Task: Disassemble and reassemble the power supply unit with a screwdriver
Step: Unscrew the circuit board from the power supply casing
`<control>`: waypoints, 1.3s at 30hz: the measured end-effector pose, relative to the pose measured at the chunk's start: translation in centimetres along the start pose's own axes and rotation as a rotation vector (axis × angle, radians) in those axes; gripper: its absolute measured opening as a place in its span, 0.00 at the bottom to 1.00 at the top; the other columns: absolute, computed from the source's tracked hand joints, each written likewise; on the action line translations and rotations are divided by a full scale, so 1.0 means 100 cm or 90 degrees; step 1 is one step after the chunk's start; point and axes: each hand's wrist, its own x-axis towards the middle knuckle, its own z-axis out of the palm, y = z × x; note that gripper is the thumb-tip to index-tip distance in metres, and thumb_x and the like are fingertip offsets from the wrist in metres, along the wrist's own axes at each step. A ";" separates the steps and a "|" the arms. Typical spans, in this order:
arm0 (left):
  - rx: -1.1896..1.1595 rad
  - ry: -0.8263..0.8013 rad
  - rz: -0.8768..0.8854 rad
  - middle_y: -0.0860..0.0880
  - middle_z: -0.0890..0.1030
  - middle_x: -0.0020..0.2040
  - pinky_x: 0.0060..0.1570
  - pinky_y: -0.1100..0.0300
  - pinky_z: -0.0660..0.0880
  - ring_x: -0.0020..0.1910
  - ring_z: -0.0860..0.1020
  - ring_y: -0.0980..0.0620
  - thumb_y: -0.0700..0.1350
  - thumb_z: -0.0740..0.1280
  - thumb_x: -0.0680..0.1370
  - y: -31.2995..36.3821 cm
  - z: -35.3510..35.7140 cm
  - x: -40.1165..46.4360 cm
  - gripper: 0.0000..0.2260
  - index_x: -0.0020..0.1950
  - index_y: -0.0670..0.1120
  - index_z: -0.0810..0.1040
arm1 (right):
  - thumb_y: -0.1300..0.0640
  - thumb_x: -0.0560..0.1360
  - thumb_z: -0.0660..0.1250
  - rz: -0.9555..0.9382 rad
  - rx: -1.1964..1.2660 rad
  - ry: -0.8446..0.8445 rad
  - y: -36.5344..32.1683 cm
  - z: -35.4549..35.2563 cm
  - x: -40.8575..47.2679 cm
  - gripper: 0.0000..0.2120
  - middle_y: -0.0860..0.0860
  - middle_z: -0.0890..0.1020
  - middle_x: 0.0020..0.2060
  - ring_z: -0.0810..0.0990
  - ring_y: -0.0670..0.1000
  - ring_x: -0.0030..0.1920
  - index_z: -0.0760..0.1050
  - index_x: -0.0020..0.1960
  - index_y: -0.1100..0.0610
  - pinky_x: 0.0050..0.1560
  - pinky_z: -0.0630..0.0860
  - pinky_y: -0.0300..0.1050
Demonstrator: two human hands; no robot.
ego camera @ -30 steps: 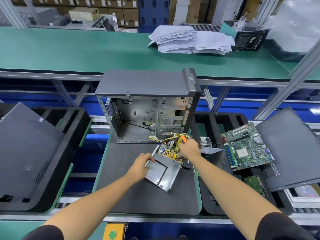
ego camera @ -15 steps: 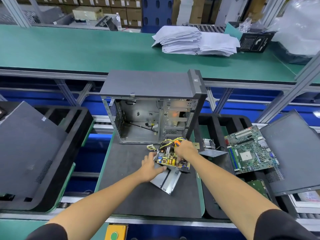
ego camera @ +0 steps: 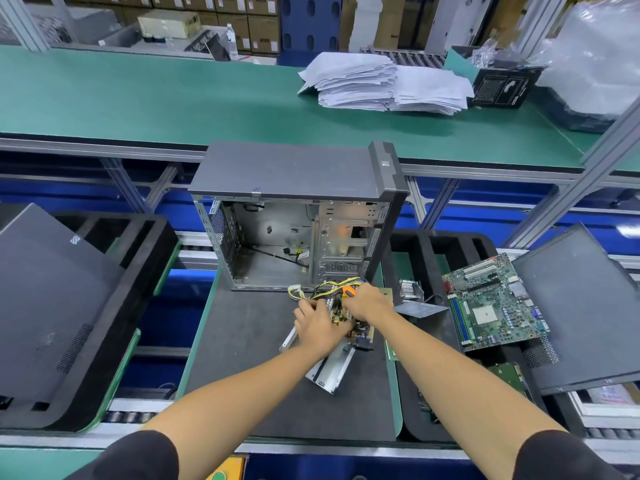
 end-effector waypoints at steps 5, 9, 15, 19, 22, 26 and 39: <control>-0.031 0.047 -0.072 0.47 0.66 0.61 0.62 0.52 0.64 0.63 0.65 0.43 0.67 0.72 0.68 0.007 0.005 -0.002 0.29 0.57 0.47 0.73 | 0.50 0.75 0.65 -0.007 -0.003 -0.010 0.001 0.002 0.002 0.11 0.51 0.77 0.40 0.79 0.56 0.46 0.70 0.39 0.55 0.44 0.73 0.45; -0.033 0.052 -0.045 0.49 0.69 0.59 0.62 0.52 0.65 0.61 0.65 0.45 0.71 0.71 0.65 0.001 0.000 -0.005 0.31 0.57 0.50 0.74 | 0.50 0.75 0.65 -0.011 -0.008 0.024 0.002 0.004 0.001 0.10 0.50 0.76 0.39 0.78 0.56 0.45 0.69 0.39 0.53 0.43 0.71 0.45; -0.072 0.035 0.215 0.59 0.68 0.59 0.65 0.53 0.66 0.60 0.62 0.55 0.65 0.75 0.70 -0.050 -0.018 -0.003 0.32 0.71 0.58 0.73 | 0.52 0.74 0.64 -0.066 -0.018 0.093 0.012 -0.006 0.002 0.10 0.50 0.75 0.35 0.75 0.54 0.35 0.68 0.37 0.55 0.38 0.69 0.45; -0.100 0.059 0.254 0.60 0.63 0.67 0.72 0.54 0.60 0.69 0.61 0.58 0.58 0.73 0.76 -0.057 -0.015 -0.010 0.32 0.77 0.54 0.66 | 0.51 0.75 0.63 -0.126 -0.070 0.130 0.008 -0.012 0.003 0.13 0.50 0.73 0.33 0.76 0.57 0.36 0.67 0.34 0.54 0.38 0.70 0.46; -0.175 0.092 0.242 0.58 0.66 0.70 0.74 0.50 0.60 0.71 0.60 0.62 0.53 0.72 0.78 -0.062 -0.015 -0.015 0.28 0.75 0.53 0.66 | 0.49 0.77 0.63 -0.137 -0.094 0.138 0.010 -0.011 0.006 0.15 0.50 0.73 0.33 0.77 0.58 0.38 0.67 0.35 0.53 0.39 0.71 0.46; -0.375 0.057 0.183 0.51 0.67 0.72 0.76 0.47 0.62 0.75 0.64 0.57 0.47 0.72 0.78 -0.051 -0.019 -0.024 0.26 0.70 0.51 0.62 | 0.48 0.78 0.62 -0.156 -0.123 0.149 0.014 -0.006 0.010 0.14 0.50 0.76 0.34 0.78 0.58 0.38 0.71 0.37 0.53 0.39 0.71 0.46; -0.470 0.058 0.318 0.48 0.69 0.66 0.63 0.55 0.78 0.64 0.79 0.55 0.45 0.69 0.81 0.026 -0.086 0.014 0.19 0.71 0.50 0.70 | 0.50 0.78 0.65 -0.326 -0.201 0.226 0.029 0.011 0.014 0.07 0.53 0.84 0.43 0.84 0.60 0.47 0.76 0.54 0.51 0.38 0.68 0.48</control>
